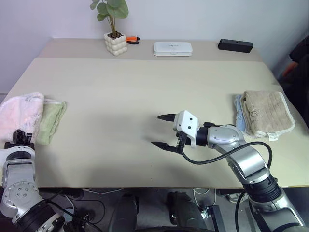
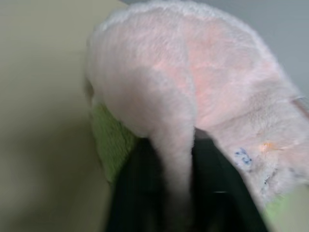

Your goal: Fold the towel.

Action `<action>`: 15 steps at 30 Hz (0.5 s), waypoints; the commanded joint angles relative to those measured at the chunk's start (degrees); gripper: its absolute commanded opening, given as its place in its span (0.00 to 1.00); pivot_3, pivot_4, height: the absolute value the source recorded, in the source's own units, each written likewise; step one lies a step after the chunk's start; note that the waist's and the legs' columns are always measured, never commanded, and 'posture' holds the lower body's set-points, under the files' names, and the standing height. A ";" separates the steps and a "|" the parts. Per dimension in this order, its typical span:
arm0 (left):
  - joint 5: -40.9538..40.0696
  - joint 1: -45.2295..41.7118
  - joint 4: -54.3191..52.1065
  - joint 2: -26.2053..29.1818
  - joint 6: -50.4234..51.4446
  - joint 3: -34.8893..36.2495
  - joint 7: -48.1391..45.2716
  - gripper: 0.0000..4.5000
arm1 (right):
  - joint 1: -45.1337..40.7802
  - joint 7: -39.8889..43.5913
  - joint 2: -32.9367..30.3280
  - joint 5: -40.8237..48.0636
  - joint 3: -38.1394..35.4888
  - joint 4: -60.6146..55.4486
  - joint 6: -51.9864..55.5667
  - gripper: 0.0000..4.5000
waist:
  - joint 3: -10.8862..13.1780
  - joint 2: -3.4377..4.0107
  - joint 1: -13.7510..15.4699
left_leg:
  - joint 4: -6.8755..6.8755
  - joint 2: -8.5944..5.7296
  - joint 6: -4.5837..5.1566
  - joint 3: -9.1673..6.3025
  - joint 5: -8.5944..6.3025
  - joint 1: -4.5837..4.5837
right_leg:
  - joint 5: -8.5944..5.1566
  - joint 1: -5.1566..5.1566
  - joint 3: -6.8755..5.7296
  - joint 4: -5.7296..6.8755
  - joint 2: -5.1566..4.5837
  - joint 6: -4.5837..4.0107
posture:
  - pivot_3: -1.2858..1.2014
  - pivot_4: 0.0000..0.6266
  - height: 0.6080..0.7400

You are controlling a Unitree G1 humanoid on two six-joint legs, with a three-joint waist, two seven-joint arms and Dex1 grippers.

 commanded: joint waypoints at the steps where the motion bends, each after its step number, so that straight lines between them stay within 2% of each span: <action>1: -1.96 0.70 -2.99 0.12 -2.41 0.58 1.76 0.68 | -0.92 1.16 -0.81 0.27 -0.80 -0.37 -1.85 1.00 | 0.00 0.00 -0.25 | 0.00 0.00 0.00 0.00 0.00 0.00 | 0.00 0.00 0.00 0.00 0.00 0.01 | 0.52 0.24 0.98; 3: -3.01 0.75 -3.59 0.23 -4.21 1.52 2.25 0.91 | -0.93 1.45 -1.03 0.22 -0.93 -0.03 -2.16 1.00 | 0.00 0.00 -0.56 | -0.01 0.00 0.00 -0.01 0.00 0.00 | 0.01 0.00 0.00 0.00 0.01 0.02 | 0.52 0.24 0.98; 4: -3.52 0.74 -4.05 0.31 -5.47 2.20 2.44 0.99 | -0.92 1.60 -1.17 0.19 -1.02 0.12 -2.31 1.00 | 0.00 -0.01 -0.62 | -0.01 0.00 0.00 -0.01 0.00 0.00 | 0.01 0.00 0.00 0.00 0.01 0.02 | 0.52 0.24 0.98; 7: 0.06 2.32 -6.06 3.93 -10.09 3.53 1.06 0.99 | -1.05 1.88 -1.76 -0.02 -1.45 0.76 -2.54 1.00 | -0.01 -0.01 -0.93 | -0.02 0.01 0.00 -0.01 0.00 0.01 | 0.01 -0.01 0.00 0.01 0.02 0.01 | 0.52 0.24 0.98; 10: 4.27 4.18 -8.67 9.05 -11.13 0.26 -2.33 0.99 | -1.27 2.10 -2.55 0.07 -2.51 1.95 -2.92 1.00 | 0.00 -0.01 -0.89 | -0.05 0.03 0.00 -0.01 0.00 0.01 | -0.01 -0.05 0.01 0.01 0.05 -0.01 | 0.52 0.24 0.98; 14: 10.63 7.15 -12.36 15.64 -9.12 -9.84 -10.18 0.99 | -1.93 1.96 -3.10 0.77 -5.09 4.60 -3.21 1.00 | -0.01 0.00 -0.35 | -0.02 0.00 0.00 0.01 0.00 0.01 | -0.10 0.00 0.00 -0.02 0.02 -0.18 | 0.52 0.24 0.98; 15: 12.04 7.81 -13.60 17.94 -7.58 -15.16 -14.40 0.99 | -2.37 0.77 -2.43 0.91 -6.04 5.46 -2.59 1.00 | -0.01 0.01 -0.30 | -0.01 -0.03 0.00 0.03 0.00 0.01 | -0.10 0.03 0.01 -0.04 -0.02 -0.19 | 0.52 0.24 0.98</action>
